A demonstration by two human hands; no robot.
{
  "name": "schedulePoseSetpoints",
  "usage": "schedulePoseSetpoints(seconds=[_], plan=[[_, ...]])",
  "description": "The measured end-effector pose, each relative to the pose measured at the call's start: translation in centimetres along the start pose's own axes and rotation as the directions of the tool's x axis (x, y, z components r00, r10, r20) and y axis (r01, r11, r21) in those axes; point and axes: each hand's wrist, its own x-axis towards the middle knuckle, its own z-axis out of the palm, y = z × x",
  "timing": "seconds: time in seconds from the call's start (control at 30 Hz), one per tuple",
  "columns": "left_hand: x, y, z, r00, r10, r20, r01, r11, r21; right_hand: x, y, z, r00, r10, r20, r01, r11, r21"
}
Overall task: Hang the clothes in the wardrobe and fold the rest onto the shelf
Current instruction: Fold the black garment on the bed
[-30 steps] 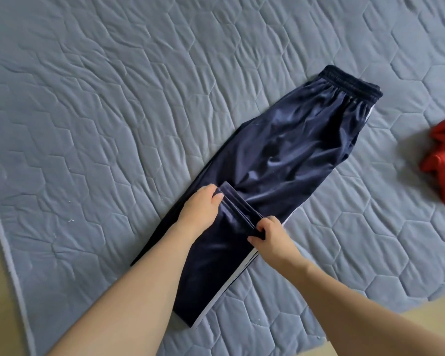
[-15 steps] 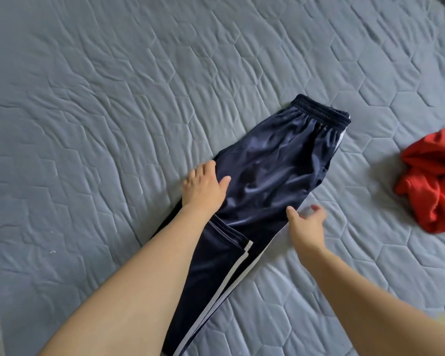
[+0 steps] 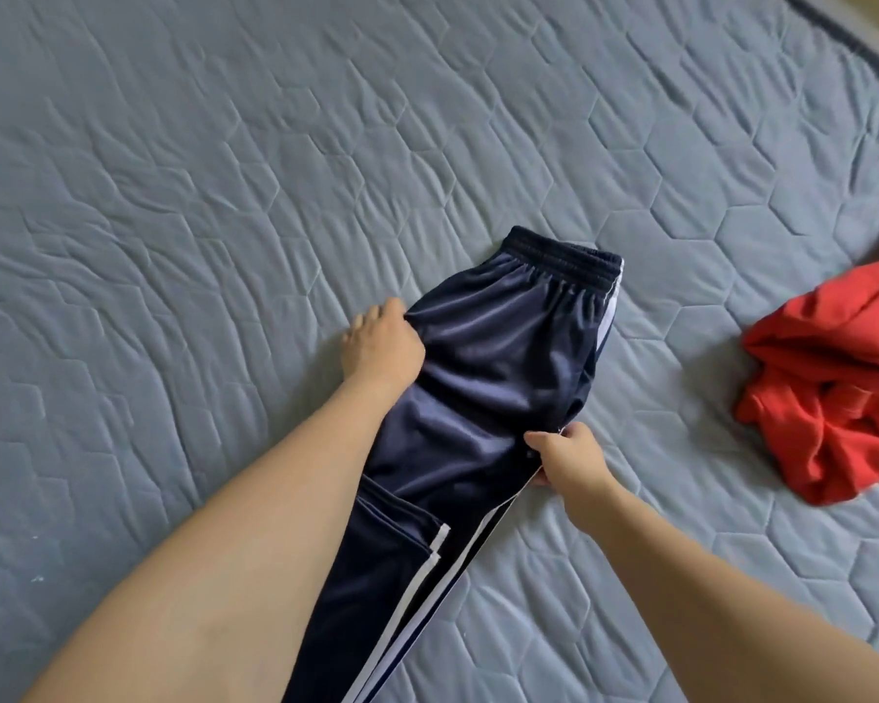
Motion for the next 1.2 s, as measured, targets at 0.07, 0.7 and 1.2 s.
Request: schedulePoseSetpoints(seconds=[0.07, 0.7, 1.2], plan=[[0.9, 3.1, 0.0, 0.986, 0.156, 0.056, -0.147, 0.979, -0.139, 0.7, -1.6, -0.7, 0.998, -0.056, 0.001, 0.055, 0.988, 0.144], [3.7, 11.2, -5.2, 0.938, 0.064, 0.341, 0.217, 0.657, -0.722, 3.2, -13.7, -3.9, 0.914, -0.396, -0.087, 0.401, 0.914, 0.058], [-11.3, -6.9, -15.1, 0.826, -0.035, 0.562, 0.517, 0.442, -0.733, -15.1, -7.4, 6.6, 0.545, -0.778, 0.313, 0.819, 0.413, -0.399]])
